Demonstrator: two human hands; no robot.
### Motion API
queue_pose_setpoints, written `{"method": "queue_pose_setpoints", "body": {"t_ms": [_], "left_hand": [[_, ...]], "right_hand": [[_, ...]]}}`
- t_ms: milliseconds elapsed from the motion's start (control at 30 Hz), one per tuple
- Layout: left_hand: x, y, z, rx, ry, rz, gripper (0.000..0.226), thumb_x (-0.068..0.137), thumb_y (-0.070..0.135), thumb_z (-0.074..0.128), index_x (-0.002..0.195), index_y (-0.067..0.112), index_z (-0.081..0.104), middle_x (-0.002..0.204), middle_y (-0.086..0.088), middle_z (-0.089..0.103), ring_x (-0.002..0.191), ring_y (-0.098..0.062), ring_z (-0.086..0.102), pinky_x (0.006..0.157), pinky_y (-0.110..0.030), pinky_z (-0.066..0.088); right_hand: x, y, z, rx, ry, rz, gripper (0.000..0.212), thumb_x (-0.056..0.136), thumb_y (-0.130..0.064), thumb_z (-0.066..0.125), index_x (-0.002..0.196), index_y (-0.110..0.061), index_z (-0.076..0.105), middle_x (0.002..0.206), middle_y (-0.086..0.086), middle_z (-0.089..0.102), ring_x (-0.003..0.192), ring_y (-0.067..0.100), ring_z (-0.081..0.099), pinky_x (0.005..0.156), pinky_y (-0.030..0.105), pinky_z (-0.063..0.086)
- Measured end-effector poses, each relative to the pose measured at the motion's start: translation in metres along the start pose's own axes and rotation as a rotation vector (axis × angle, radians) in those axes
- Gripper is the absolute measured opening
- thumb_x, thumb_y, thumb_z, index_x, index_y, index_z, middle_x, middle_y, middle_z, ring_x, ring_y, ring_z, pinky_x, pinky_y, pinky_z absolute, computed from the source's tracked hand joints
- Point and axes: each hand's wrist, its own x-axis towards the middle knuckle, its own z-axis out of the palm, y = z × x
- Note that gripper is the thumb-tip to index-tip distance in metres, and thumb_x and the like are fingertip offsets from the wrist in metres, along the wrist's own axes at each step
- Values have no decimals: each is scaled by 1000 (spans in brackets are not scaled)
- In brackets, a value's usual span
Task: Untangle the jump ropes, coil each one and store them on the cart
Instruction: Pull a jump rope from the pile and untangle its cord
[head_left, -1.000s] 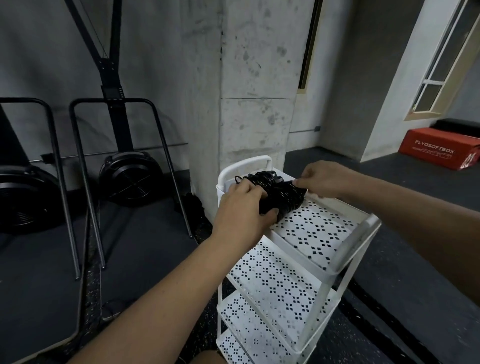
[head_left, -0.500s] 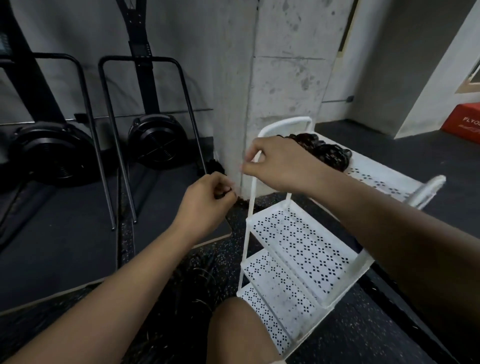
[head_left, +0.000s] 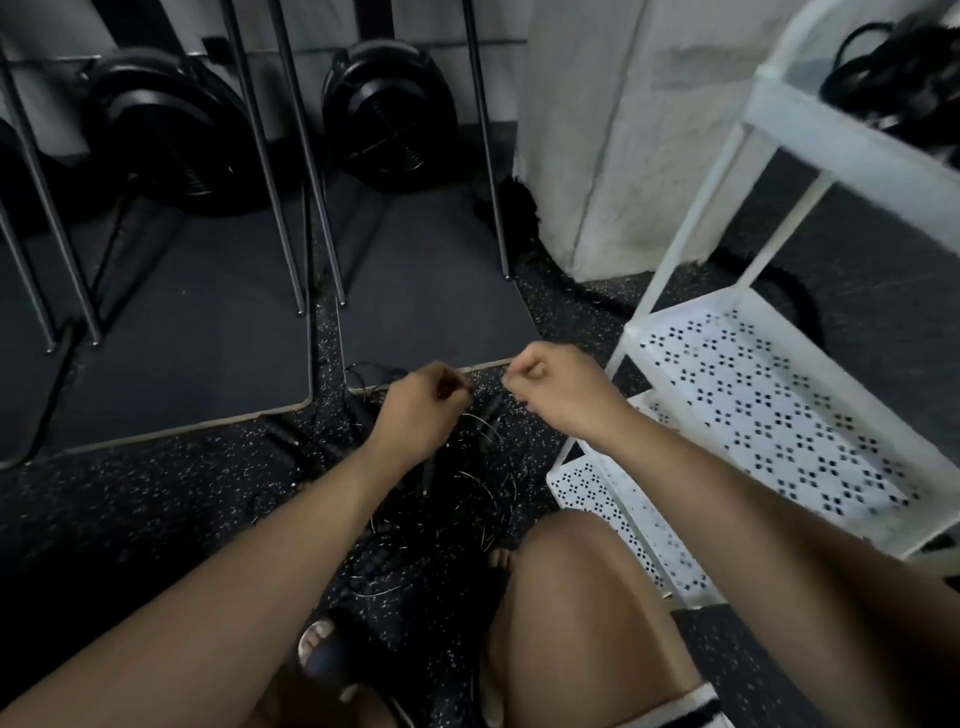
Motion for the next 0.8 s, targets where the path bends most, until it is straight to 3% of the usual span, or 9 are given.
{"method": "queue_pose_setpoints", "body": {"t_ms": [200, 267, 367, 500, 600, 733, 800], "left_hand": [[42, -101, 54, 56, -117, -203, 21, 96, 27, 76, 115, 20, 70, 105, 3, 71, 102, -20, 67, 83, -26, 47], [53, -134, 72, 53, -164, -268, 24, 97, 28, 76, 117, 20, 66, 108, 2, 69, 99, -21, 65, 81, -28, 47], [68, -185, 102, 68, -222, -359, 22, 99, 30, 73, 114, 18, 62, 108, -6, 71, 91, -26, 67, 73, -37, 53], [76, -234, 135, 81, -214, -448, 29, 95, 31, 72, 119, 23, 57, 105, -1, 73, 91, -22, 68, 73, -33, 52], [83, -264, 159, 75, -210, -477, 41, 90, 29, 74, 126, 22, 54, 101, 1, 71, 89, -20, 69, 75, -35, 57], [87, -297, 185, 122, -179, -498, 62, 89, 32, 78, 139, 17, 47, 131, -6, 57, 113, -26, 63, 83, -34, 50], [89, -308, 193, 130, -181, -521, 65, 90, 35, 78, 142, 16, 45, 139, -6, 50, 118, -29, 60, 85, -36, 50]], "right_hand": [[52, 67, 76, 11, -213, 116, 11, 100, -35, 69, 102, -25, 72, 97, -4, 78, 90, 18, 75, 80, 40, 57], [69, 88, 102, -7, -271, 122, 11, 101, -38, 70, 104, -27, 69, 102, -5, 76, 93, 18, 74, 78, 37, 56], [97, 115, 137, -89, -327, 105, 19, 102, -38, 71, 116, -26, 68, 108, -5, 76, 97, 17, 72, 84, 34, 56], [123, 142, 178, -137, -426, 94, 31, 105, -36, 67, 132, -22, 62, 121, -3, 74, 107, 19, 71, 95, 37, 56], [144, 158, 208, -225, -451, 45, 40, 104, -39, 66, 139, -25, 56, 135, 3, 68, 109, 24, 70, 95, 43, 58], [168, 170, 244, -389, -484, -71, 48, 105, -38, 64, 148, -25, 48, 143, 1, 53, 106, 21, 61, 88, 38, 51], [178, 171, 256, -463, -487, -162, 52, 104, -37, 64, 150, -24, 44, 143, 2, 49, 117, 23, 58, 92, 41, 51]]}}
